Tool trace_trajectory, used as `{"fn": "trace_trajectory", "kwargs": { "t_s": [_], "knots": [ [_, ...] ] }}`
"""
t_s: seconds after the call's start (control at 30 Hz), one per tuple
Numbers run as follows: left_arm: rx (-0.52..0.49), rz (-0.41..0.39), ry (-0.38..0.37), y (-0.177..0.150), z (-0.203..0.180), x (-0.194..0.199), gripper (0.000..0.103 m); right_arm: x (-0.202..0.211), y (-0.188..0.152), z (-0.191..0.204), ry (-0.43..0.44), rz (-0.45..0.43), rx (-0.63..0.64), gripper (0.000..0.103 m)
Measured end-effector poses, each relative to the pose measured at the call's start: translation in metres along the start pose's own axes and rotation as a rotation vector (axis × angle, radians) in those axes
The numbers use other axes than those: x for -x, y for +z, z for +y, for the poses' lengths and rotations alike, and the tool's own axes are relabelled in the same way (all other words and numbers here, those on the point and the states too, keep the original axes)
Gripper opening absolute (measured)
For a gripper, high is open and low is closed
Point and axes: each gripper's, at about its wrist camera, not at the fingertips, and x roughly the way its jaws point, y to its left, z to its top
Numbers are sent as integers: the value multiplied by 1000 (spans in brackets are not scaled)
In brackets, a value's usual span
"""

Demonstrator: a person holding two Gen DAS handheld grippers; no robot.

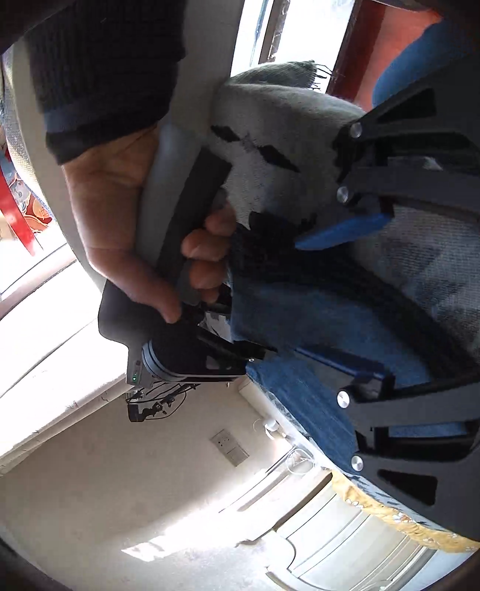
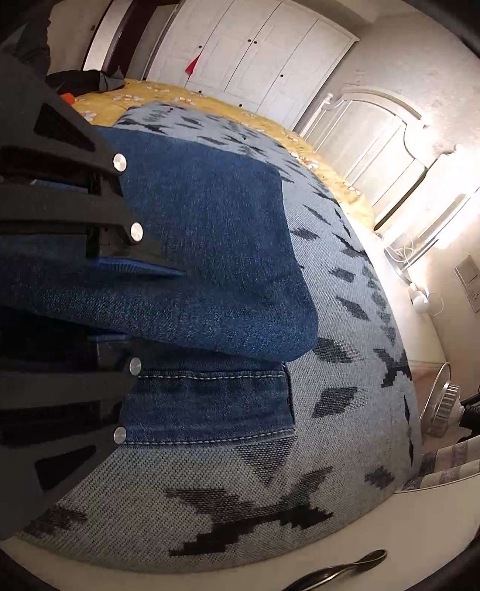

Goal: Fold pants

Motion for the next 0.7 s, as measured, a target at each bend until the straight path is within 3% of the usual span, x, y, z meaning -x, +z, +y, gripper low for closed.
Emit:
{"fn": "trace_trajectory", "kwargs": {
  "t_s": [0.1, 0.17, 0.3, 0.4, 0.43, 0.47, 0.53, 0.7],
  "knots": [
    [-31, 20, 7, -7, -3, -6, 54, 5, 10, -1, -32, -11, 3, 44],
    [-39, 14, 10, -4, -3, -8, 54, 9, 15, 0, -22, -19, 3, 59],
    [-71, 20, 2, 4, -19, -21, 52, 4, 25, 8, -66, 14, 49, 57],
    [-60, 66, -32, 13, -24, -42, 37, -4, 28, 14, -119, 39, 88, 34],
    [-48, 74, -24, 15, -23, -48, 23, -4, 27, 15, -148, 45, 100, 23],
    [-27, 80, -34, 17, -18, -50, 17, -2, 27, 17, -158, 42, 115, 14],
    [-12, 70, -36, 22, -13, -47, 11, 10, 27, 26, -145, 17, 154, 11],
    [-44, 34, -28, 34, -7, -42, 11, 33, 31, 37, -168, -35, 182, 9]
  ]
}}
